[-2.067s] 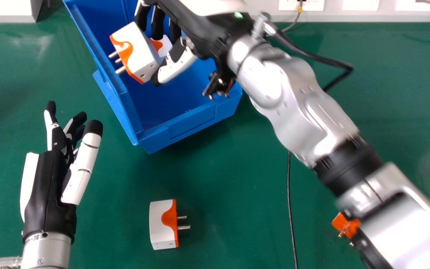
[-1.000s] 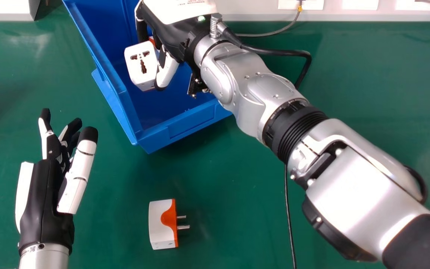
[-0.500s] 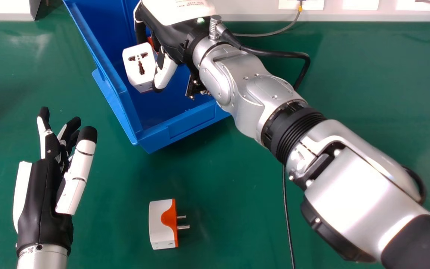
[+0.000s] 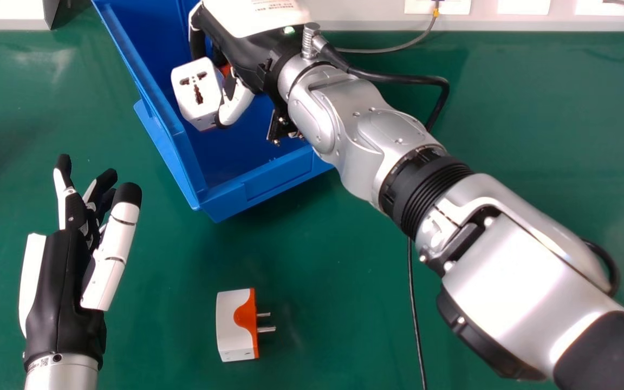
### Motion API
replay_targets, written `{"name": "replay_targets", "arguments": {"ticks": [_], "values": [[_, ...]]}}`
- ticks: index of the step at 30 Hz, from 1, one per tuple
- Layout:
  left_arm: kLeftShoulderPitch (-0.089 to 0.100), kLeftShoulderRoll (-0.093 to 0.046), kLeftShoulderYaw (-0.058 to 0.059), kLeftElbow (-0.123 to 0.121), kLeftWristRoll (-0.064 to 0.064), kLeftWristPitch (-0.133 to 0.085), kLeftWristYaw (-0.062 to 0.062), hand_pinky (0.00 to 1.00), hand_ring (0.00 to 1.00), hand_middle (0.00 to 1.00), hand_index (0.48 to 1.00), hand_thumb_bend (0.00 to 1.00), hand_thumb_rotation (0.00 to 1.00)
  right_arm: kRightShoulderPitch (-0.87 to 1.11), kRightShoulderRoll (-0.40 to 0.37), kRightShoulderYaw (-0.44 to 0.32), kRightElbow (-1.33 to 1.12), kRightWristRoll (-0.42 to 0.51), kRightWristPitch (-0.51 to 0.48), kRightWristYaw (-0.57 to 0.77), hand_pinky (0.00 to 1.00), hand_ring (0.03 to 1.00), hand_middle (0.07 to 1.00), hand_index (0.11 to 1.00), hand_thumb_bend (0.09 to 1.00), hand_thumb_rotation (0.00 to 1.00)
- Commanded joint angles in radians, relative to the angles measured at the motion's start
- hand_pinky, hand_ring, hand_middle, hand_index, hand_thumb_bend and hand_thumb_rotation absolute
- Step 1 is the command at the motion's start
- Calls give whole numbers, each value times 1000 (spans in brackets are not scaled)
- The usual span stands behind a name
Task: Pick all objects and put in blue box
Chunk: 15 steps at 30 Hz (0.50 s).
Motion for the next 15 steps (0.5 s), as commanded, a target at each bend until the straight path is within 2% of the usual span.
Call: {"name": "replay_targets", "arguments": {"ticks": [1, 3, 4, 9, 15], "values": [[-6, 0, -1, -17, -1, -6, 2, 860, 933, 935, 950, 601, 815, -25, -11, -2, -15, -1, -2, -14, 435, 873, 929, 899, 444, 0], [-9, 1, -1, -13, -2, -7, 1, 861, 934, 935, 950, 603, 816, -24, -12, -2, -15, 0, -1, -12, 555, 902, 955, 918, 485, 0], [-11, 1, -1, -11, -2, -7, 1, 861, 934, 935, 950, 603, 816, -24, -11, -2, -15, 0, 0, -11, 555, 902, 955, 918, 485, 0], [-17, 1, 1, -2, -6, -11, 0, 861, 934, 936, 950, 600, 815, -22, -12, -2, -16, 0, 4, -15, 693, 942, 991, 941, 549, 0], [-22, 0, 0, -2, -12, -7, 0, 862, 934, 936, 950, 598, 813, -23, -12, -4, -14, 2, 10, -15, 717, 949, 999, 945, 577, 0]]}}
